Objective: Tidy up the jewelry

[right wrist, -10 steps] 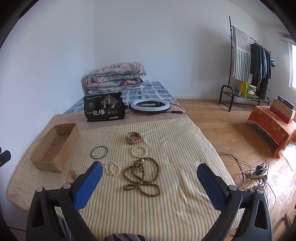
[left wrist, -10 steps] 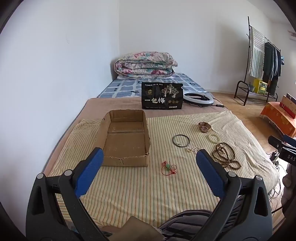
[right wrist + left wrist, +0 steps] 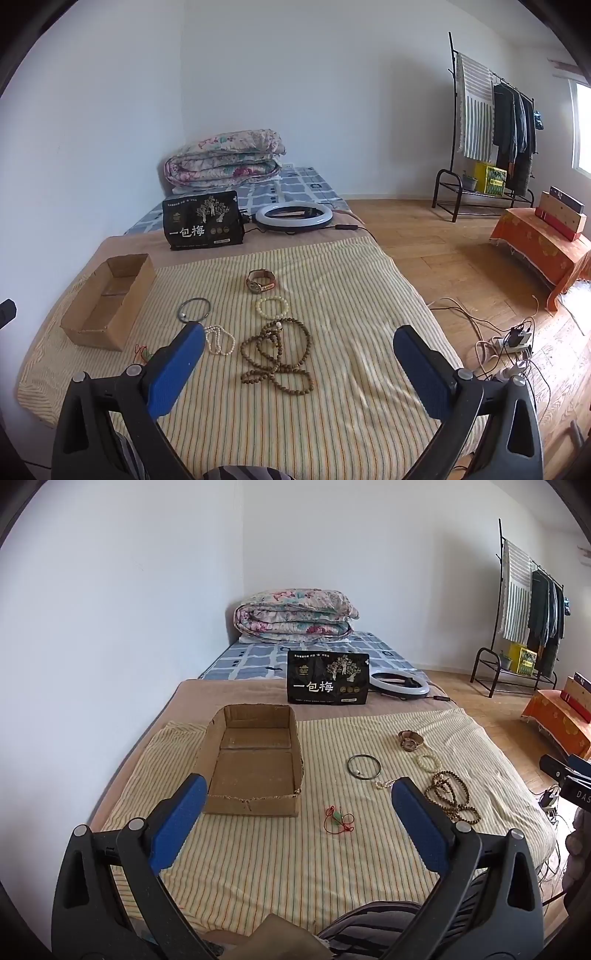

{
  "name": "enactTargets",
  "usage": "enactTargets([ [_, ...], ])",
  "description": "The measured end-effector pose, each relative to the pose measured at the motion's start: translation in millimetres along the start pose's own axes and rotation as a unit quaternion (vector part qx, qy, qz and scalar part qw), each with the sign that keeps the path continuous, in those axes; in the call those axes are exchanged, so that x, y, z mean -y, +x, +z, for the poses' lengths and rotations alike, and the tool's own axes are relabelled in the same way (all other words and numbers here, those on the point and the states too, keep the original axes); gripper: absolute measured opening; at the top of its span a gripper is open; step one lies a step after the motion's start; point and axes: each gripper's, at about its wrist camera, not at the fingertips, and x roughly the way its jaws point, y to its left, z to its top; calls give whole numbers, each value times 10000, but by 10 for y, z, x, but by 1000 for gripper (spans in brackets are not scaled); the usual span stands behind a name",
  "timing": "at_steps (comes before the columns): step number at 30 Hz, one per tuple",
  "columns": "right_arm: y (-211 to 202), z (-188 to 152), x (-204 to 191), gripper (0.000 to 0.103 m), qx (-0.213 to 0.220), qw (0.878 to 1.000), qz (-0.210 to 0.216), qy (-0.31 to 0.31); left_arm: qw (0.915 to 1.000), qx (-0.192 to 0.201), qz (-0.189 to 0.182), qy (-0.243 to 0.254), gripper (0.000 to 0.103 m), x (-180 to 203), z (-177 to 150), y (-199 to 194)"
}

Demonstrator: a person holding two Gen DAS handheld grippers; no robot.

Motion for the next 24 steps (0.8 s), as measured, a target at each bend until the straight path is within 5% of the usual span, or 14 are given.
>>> enactTargets([
  [24, 84, 13, -96, 103, 9, 10000, -36, 9, 9999, 109, 35, 6, 102, 21, 193, -177],
])
